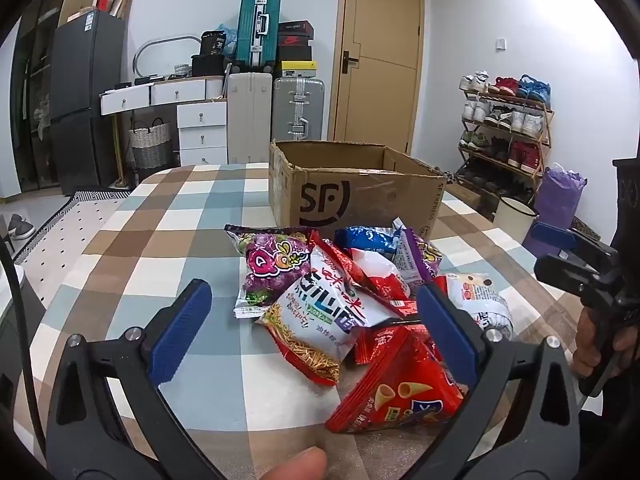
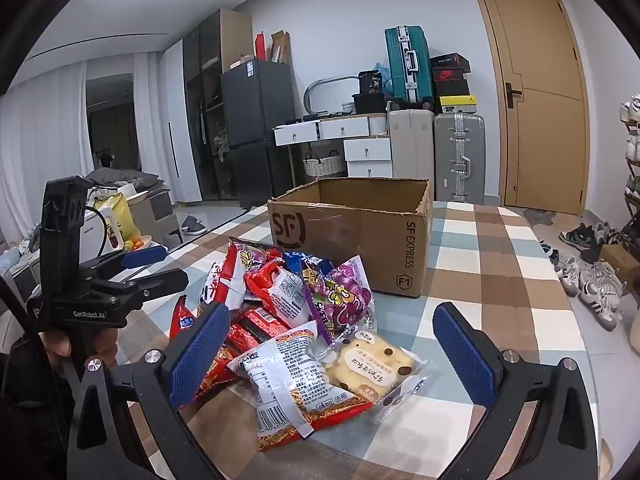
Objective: Organize snacks
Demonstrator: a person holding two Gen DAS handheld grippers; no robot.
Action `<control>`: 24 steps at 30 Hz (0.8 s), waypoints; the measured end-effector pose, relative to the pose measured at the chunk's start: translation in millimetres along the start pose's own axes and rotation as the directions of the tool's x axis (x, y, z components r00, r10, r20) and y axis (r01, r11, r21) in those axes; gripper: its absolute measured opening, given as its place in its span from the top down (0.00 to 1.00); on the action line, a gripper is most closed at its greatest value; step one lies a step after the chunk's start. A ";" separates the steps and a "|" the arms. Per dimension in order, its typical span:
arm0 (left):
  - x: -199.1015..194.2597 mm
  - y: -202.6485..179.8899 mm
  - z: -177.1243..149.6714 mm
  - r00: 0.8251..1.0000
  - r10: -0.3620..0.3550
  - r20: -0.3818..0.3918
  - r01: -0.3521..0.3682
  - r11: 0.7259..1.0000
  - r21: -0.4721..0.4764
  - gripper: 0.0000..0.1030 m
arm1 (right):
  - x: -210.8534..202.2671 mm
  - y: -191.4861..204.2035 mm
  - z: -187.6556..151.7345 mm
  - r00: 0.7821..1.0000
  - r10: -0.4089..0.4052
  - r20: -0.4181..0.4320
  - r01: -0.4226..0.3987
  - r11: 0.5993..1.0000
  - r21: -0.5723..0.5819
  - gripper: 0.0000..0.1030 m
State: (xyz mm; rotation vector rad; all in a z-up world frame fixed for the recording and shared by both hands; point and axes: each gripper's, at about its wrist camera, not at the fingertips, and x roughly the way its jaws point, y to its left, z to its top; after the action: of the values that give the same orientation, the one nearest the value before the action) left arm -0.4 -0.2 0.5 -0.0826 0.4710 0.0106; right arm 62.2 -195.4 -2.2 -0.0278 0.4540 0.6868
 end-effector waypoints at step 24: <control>-0.7 6.2 -0.4 1.000 0.003 -0.001 -0.003 1.000 -0.015 0.01 | 1.0 -1.0 -0.3 1.000 -0.006 -0.005 0.006 1.000 -0.002 0.00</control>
State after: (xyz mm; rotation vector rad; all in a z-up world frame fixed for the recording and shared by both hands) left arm -1.4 5.9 0.0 -0.0968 0.4717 0.0166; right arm 63.4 -195.6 -3.0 -0.0323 0.4578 0.6813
